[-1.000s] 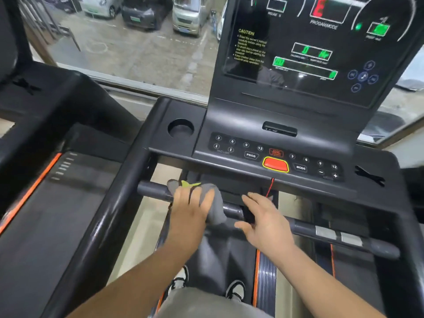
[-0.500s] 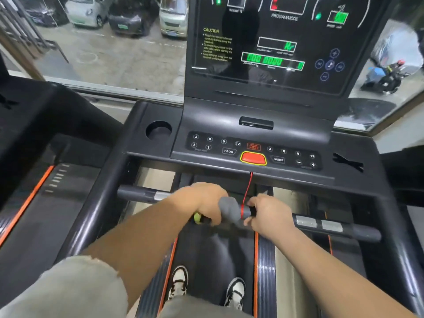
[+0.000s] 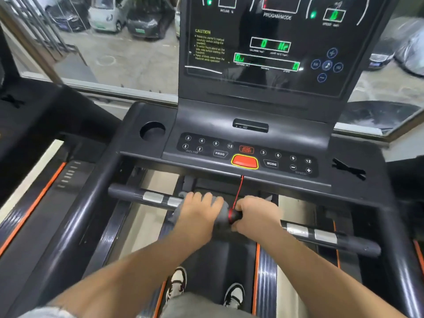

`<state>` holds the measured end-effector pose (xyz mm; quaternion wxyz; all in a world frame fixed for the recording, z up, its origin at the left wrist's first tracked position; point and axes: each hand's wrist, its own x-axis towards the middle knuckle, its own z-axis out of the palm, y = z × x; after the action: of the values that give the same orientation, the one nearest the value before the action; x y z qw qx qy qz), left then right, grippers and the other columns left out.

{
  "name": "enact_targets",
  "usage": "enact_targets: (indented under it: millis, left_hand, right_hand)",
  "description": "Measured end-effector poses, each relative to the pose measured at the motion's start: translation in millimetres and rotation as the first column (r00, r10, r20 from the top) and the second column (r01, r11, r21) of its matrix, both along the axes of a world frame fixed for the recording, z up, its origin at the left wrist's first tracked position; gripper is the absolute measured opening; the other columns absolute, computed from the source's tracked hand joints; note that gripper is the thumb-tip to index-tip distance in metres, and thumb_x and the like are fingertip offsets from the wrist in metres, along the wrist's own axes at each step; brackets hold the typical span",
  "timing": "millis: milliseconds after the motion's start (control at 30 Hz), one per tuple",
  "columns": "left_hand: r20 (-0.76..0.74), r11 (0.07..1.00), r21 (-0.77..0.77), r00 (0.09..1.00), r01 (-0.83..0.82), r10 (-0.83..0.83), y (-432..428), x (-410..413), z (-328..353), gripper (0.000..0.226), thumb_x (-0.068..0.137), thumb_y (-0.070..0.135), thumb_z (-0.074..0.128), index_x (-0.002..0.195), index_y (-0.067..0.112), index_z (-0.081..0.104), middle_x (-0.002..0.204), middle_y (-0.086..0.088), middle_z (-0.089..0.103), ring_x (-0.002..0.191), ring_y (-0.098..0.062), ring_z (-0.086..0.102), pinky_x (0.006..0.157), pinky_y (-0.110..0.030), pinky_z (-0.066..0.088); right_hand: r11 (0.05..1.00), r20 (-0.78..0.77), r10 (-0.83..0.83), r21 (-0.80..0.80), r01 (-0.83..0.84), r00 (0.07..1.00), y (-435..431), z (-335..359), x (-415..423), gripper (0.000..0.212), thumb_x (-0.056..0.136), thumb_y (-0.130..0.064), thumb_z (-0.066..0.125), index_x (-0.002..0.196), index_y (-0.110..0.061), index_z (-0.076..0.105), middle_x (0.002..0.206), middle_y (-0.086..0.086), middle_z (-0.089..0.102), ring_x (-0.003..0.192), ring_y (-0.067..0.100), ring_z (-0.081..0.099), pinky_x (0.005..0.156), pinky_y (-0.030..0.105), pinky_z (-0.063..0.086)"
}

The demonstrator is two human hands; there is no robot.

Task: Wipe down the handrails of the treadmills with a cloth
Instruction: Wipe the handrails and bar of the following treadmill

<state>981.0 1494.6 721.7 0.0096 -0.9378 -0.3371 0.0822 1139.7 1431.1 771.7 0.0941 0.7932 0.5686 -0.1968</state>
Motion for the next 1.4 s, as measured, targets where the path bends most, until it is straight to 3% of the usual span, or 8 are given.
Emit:
enact_targets:
  millis: [233, 500, 633, 800, 900, 1033, 1233, 1400]
  left_hand:
    - [-0.396, 0.736, -0.642, 0.915, -0.214, -0.080, 54.6, 41.3, 58.1, 0.059, 0.058, 0.008, 0.085, 0.109, 0.025, 0.061, 0.091, 0.006, 0.066, 0.086, -0.024, 0.070, 0.078, -0.046, 0.063]
    - [0.122, 0.992, 0.072, 0.988, -0.102, 0.093, -26.0, -19.5, -20.7, 0.091, 0.060, 0.016, 0.079, 0.146, 0.020, 0.049, 0.121, -0.010, 0.060, 0.111, -0.039, 0.056, 0.101, -0.054, 0.041]
    - [0.156, 0.973, 0.084, 0.967, -0.216, 0.202, -39.4, -8.4, -42.4, 0.103, 0.052, 0.026, 0.088, 0.146, 0.019, 0.046, 0.132, -0.019, 0.055, 0.125, -0.050, 0.049, 0.115, -0.066, 0.025]
    - [-0.222, 0.988, 0.023, 0.963, -0.150, 0.152, -10.3, 8.7, -4.8, 0.080, 0.081, 0.037, 0.069, 0.147, 0.031, 0.026, 0.126, -0.007, 0.054, 0.117, -0.038, 0.053, 0.110, -0.054, 0.031]
    - [-0.259, 0.985, -0.174, 0.965, 0.002, -0.048, 15.9, 19.2, 25.1, 0.063, 0.076, 0.037, 0.072, 0.130, 0.036, 0.040, 0.108, 0.002, 0.061, 0.101, -0.029, 0.065, 0.078, -0.037, 0.046]
    - [-0.326, 0.839, -0.525, 0.944, -0.139, -0.047, 45.3, 25.9, 53.0, 0.067, 0.064, 0.027, 0.084, 0.118, 0.044, 0.048, 0.099, 0.009, 0.063, 0.094, -0.025, 0.067, 0.079, -0.035, 0.056]
    - [-0.082, 0.991, 0.044, 0.988, -0.129, 0.133, -40.7, -10.9, 7.9, 0.092, 0.069, 0.019, 0.077, 0.152, 0.020, 0.036, 0.134, -0.011, 0.057, 0.122, -0.039, 0.051, 0.109, -0.047, 0.040]
    - [0.219, 0.988, -0.104, 0.967, -0.113, 0.133, -79.1, -60.2, -8.4, 0.087, 0.056, 0.029, 0.081, 0.140, 0.021, 0.059, 0.149, -0.009, 0.056, 0.131, -0.033, 0.059, 0.104, -0.040, 0.052]
  right_hand:
    - [0.999, -0.077, 0.026, 0.022, -0.025, 0.997, 1.4, -6.8, 8.5, 0.027, 0.072, -0.044, 0.077, 0.092, -0.028, 0.068, 0.092, -0.009, 0.067, 0.092, 0.019, 0.065, 0.070, 0.028, 0.045]
    - [0.986, -0.078, 0.099, 0.140, -0.087, 0.992, -7.7, -14.5, 12.2, 0.026, 0.074, -0.048, 0.074, 0.091, -0.029, 0.068, 0.092, -0.009, 0.063, 0.092, 0.019, 0.064, 0.065, 0.029, 0.037]
    - [0.986, -0.088, 0.101, 0.142, -0.088, 0.991, -5.9, -12.4, 13.0, 0.024, 0.076, -0.047, 0.074, 0.092, -0.030, 0.067, 0.092, -0.009, 0.064, 0.090, 0.018, 0.064, 0.066, 0.029, 0.038]
    - [0.989, -0.080, 0.108, 0.109, -0.099, 0.991, -4.8, -10.2, 12.0, 0.019, 0.078, -0.043, 0.073, 0.087, -0.029, 0.064, 0.088, -0.008, 0.063, 0.085, 0.018, 0.062, 0.064, 0.028, 0.037]
    - [0.988, -0.070, 0.107, 0.118, -0.099, 0.992, -5.0, -10.3, 11.6, 0.018, 0.077, -0.041, 0.072, 0.087, -0.028, 0.063, 0.090, -0.007, 0.062, 0.087, 0.020, 0.062, 0.064, 0.028, 0.036]
    - [0.989, -0.070, 0.073, 0.130, -0.064, 0.995, -7.8, -12.8, 9.3, 0.024, 0.076, -0.047, 0.074, 0.092, -0.029, 0.068, 0.092, -0.009, 0.066, 0.091, 0.019, 0.065, 0.067, 0.030, 0.039]
    - [0.990, -0.016, 0.064, 0.125, -0.062, 0.998, -10.5, -9.8, 4.3, 0.028, 0.077, -0.050, 0.073, 0.097, -0.031, 0.068, 0.097, -0.010, 0.066, 0.099, 0.020, 0.066, 0.068, 0.030, 0.038]
    - [0.995, 0.000, 0.056, 0.079, -0.056, 0.998, -9.5, -2.9, 4.5, 0.035, 0.074, -0.053, 0.077, 0.101, -0.031, 0.071, 0.102, -0.008, 0.069, 0.102, 0.020, 0.066, 0.069, 0.028, 0.041]
